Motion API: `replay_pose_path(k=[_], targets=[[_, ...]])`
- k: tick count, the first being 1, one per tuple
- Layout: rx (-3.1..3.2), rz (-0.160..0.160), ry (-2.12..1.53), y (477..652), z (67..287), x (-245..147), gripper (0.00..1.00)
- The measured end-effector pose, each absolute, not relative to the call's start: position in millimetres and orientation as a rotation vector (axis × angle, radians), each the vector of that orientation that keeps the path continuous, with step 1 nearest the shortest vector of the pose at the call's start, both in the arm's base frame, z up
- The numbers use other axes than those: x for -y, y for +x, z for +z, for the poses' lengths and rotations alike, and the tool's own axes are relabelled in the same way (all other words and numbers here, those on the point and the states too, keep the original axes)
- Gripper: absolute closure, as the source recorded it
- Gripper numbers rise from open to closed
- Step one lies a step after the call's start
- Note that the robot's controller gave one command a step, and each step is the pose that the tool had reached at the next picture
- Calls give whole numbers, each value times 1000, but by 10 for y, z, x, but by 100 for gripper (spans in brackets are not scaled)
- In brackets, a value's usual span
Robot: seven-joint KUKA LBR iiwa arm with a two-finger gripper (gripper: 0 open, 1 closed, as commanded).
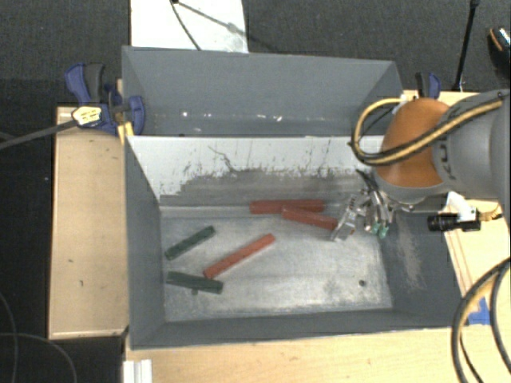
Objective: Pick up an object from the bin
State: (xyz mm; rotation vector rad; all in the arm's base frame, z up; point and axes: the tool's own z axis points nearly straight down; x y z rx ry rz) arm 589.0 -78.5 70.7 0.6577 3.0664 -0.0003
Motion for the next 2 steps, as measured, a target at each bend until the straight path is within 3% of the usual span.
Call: replay_pose_path(k=[1,2], targets=[[-3065,-1,651,5903,765,785,100],[-3065,2,639,5931,2016,789,100]])
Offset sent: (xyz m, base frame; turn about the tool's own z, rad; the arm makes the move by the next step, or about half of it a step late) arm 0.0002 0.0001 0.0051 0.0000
